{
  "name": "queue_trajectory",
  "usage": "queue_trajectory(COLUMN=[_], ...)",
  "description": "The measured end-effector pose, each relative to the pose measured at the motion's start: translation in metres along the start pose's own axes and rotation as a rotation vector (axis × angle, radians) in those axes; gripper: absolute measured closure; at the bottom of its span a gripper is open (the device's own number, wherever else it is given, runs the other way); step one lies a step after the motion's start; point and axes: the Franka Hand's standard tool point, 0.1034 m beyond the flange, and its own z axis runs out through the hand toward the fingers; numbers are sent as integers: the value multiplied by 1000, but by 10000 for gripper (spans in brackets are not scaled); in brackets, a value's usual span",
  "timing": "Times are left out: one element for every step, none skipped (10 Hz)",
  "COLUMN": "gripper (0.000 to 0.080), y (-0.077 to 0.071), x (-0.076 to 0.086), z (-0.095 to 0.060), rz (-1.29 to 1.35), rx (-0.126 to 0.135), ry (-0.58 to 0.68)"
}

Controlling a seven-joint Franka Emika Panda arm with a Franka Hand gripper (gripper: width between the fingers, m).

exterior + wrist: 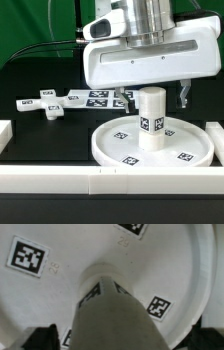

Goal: Assemble round table

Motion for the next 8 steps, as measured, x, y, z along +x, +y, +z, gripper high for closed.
queue_trajectory(gripper=[151, 151, 151, 151, 151, 151, 151, 151], y=[1, 2, 5, 6, 4, 2, 1, 3], x=[0, 0, 1, 0, -1, -3, -3, -4], z=[0, 0, -1, 0, 0, 1, 0, 1], rz=[-66, -179, -332, -444, -575, -661, -738, -784], rx=[-2, -8, -21, -32, -42, -50, -58, -58], ry=[0, -2, -7, -20, -35, -48, -57, -60])
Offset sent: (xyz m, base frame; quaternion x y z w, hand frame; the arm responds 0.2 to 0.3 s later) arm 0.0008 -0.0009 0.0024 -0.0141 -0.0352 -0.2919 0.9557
